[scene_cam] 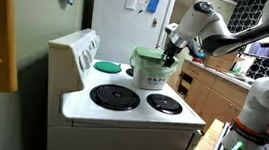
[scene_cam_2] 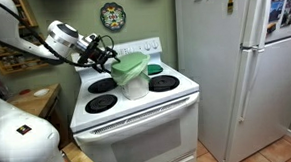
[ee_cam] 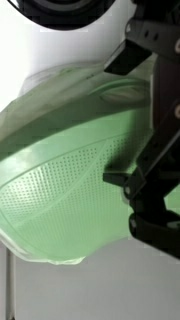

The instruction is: Open the trash lid

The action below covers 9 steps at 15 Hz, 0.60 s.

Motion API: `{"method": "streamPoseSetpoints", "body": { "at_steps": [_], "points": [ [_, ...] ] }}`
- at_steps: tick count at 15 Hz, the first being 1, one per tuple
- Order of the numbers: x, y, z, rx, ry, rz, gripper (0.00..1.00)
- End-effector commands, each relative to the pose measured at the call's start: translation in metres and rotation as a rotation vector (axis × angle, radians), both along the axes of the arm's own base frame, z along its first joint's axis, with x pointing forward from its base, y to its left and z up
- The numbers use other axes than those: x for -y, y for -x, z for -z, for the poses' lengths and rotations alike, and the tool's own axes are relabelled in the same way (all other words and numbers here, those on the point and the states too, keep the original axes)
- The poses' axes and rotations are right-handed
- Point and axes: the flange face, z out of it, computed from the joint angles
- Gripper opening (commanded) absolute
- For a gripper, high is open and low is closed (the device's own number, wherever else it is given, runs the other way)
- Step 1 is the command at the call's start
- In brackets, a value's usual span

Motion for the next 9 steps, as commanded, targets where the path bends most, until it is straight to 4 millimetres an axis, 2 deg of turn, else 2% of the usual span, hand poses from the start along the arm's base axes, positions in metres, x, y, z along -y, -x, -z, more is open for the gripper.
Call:
{"method": "streamPoseSetpoints", "body": {
  "at_steps": [1,9],
  "points": [
    [0.000,-0.001,0.006,-0.006,0.025,-0.035,1.00],
    [-0.004,0.000,-0.010,0.028,0.069,-0.051,1.00]
  ]
}}
